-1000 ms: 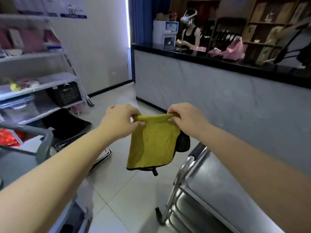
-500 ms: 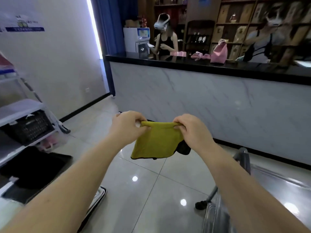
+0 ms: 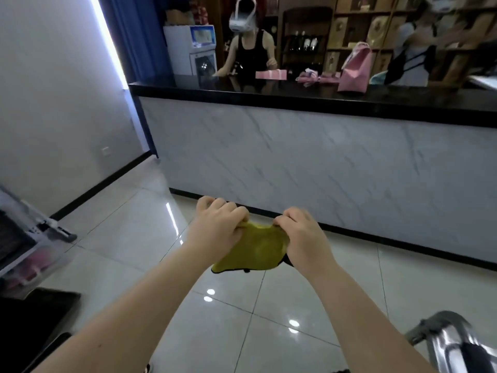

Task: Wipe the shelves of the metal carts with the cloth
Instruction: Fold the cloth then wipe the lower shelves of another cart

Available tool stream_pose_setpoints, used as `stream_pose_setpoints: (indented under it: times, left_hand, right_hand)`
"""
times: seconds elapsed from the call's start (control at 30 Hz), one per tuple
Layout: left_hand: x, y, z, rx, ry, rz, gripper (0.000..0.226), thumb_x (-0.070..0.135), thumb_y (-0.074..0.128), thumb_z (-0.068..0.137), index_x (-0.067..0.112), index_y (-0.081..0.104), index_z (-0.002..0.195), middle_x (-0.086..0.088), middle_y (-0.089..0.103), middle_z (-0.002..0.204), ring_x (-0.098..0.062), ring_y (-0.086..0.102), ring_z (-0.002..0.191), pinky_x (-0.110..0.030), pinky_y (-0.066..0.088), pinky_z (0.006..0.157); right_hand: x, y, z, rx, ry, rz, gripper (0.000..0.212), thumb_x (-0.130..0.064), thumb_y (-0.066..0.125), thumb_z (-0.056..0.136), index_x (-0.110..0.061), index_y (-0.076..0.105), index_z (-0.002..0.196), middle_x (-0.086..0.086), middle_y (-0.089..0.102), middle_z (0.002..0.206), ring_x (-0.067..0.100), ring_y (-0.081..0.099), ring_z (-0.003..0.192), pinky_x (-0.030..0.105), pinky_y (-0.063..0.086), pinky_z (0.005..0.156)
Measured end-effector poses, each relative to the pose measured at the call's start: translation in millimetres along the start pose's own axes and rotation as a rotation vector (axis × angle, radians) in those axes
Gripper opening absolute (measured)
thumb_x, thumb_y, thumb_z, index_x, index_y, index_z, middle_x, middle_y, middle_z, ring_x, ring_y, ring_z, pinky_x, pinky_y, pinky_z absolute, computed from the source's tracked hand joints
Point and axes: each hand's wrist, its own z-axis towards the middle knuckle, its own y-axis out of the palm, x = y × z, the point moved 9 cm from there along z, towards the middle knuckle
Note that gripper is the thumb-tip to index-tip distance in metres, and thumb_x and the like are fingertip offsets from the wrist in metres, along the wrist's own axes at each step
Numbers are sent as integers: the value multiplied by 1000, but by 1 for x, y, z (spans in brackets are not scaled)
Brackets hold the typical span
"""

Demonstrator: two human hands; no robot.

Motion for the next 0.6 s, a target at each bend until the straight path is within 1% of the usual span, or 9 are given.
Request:
stream_pose_setpoints:
  times: [0.07,0.13,0.2,0.27,0.33,0.4,0.5,0.53,0.6]
  left_hand:
    - [-6,17,45,11,9,-33,13,27,55,91,30,64,100,11,63,96,-18,53,99,-33,24,98]
    - [-12,37,93,20,8,-97,13,27,57,88,30,65,98,11,61,96,-17,52,99,-34,24,96]
    - [-14,57,146,34,18,-165,12,28,59,86,31,65,96,12,59,95,-17,50,99,-34,24,95]
    - [-10,76,201,50,58,-249,10,25,62,84,30,66,93,11,60,93,-18,51,97,-35,25,94]
    - [0,93,259,61,132,-309,10,24,64,83,29,67,92,12,61,91,-17,52,97,-35,26,93]
    - [17,106,317,54,226,-373,11,24,65,83,30,67,92,14,59,89,-16,53,97,-35,27,93]
    - [59,113,405,63,376,-462,11,26,65,84,31,66,93,19,52,87,-14,53,98,-32,26,90]
    - [76,113,433,68,419,-485,12,25,65,84,32,67,94,20,51,87,-14,54,98,-32,26,89]
    - [117,108,483,85,515,-535,12,24,65,84,31,67,94,19,51,86,-16,54,98,-33,27,87]
  right_hand:
    - [32,11,27,23,67,12,36,20,64,69,-5,70,95,7,59,91,28,55,83,35,49,66]
    - [68,17,55,60,144,20,40,21,57,71,-6,68,98,8,59,94,29,55,87,35,48,72]
    - [106,18,83,97,213,5,38,19,54,72,-7,66,96,7,59,93,30,54,87,30,42,75]
    - [148,16,109,146,285,-17,29,15,56,78,-8,66,92,5,59,92,28,52,88,26,34,73]
    - [189,8,134,203,351,-33,19,5,56,84,-11,66,90,2,57,93,24,49,91,27,34,74]
    - [232,-4,156,257,424,-54,17,-3,53,86,-12,66,90,0,55,93,20,48,93,29,36,76]
    - [293,-36,185,320,535,-99,19,0,55,87,-12,69,93,-5,53,94,17,49,96,32,41,78]
    - [312,-51,192,345,564,-120,19,1,56,86,-11,69,94,-7,51,93,17,49,96,31,41,76]
    - [346,-85,203,400,606,-178,19,1,55,84,-10,68,92,-6,51,93,16,47,94,26,36,73]
